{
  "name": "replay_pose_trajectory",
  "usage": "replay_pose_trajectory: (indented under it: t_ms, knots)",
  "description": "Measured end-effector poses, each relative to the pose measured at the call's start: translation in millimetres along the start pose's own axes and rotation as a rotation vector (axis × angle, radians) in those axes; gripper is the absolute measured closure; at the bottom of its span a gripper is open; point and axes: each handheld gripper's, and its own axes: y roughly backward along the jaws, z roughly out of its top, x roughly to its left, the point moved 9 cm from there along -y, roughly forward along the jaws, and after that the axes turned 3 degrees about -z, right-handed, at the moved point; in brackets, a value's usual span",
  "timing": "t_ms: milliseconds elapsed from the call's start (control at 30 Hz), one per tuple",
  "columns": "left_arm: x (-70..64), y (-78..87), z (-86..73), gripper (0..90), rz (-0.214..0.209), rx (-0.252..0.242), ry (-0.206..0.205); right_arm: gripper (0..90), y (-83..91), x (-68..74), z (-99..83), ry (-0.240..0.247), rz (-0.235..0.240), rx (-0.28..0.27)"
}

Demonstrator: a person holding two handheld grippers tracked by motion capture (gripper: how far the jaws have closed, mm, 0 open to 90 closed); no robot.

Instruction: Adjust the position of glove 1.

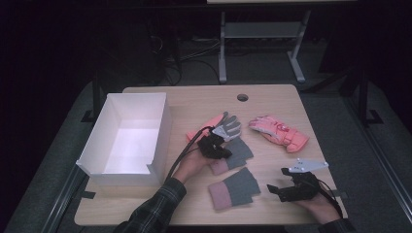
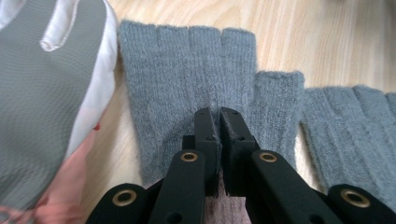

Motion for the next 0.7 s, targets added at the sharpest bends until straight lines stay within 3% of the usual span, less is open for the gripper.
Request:
replay_pose_trajectory:
  t_ms: [367, 700]
  knots:
    - [-13.7, 27.2, 6.4, 86.5, 0.000, -0.015, 0.019, 14.4, 0.4, -0.8, -0.1, -0.007, -0.003, 0.001]
    - [-49.2, 49.1, -5.4, 86.5, -0.021, 0.000, 0.040, 14.5, 1.3, -2.6, 0.3, -0.009, -0.009, -0.005]
